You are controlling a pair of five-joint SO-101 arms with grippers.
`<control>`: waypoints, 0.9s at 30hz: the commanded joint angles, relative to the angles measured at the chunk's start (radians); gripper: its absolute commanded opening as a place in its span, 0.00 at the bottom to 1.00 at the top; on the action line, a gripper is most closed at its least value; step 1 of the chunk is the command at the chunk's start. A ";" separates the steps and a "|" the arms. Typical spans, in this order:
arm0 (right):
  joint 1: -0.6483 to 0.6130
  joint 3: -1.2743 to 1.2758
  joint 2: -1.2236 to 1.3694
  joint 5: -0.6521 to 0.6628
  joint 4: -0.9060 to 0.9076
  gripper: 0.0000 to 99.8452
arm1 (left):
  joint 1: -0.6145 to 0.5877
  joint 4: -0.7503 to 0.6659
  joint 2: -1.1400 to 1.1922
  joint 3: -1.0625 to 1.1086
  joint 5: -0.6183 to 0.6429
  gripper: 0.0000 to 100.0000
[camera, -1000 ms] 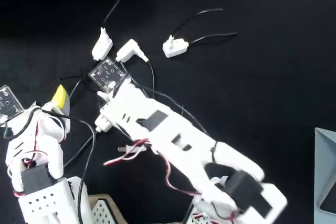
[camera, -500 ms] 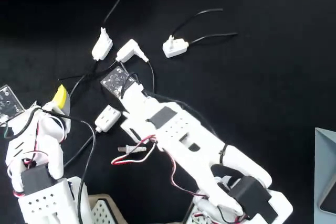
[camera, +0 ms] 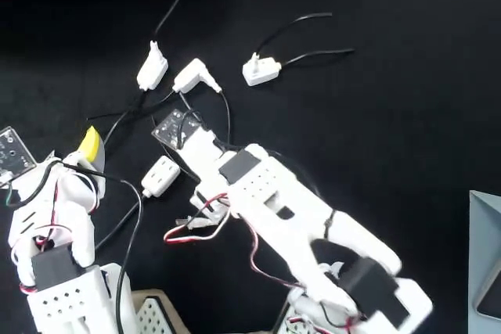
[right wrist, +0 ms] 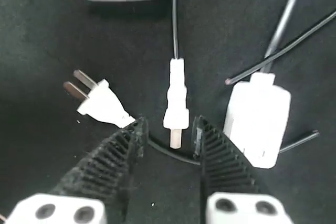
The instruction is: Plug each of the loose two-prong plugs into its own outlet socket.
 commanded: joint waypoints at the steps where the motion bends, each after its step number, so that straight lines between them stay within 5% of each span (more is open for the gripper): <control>1: 0.014 -0.102 0.101 0.008 0.002 0.14 | 0.004 -0.021 -0.008 -0.005 -0.002 0.26; 19: 0.054 -0.478 0.498 0.009 0.235 0.13 | 0.004 -0.020 -0.008 -0.005 -0.002 0.26; 27: 0.054 -0.504 0.510 0.011 0.209 0.01 | 0.002 -0.020 -0.008 -0.005 -0.002 0.26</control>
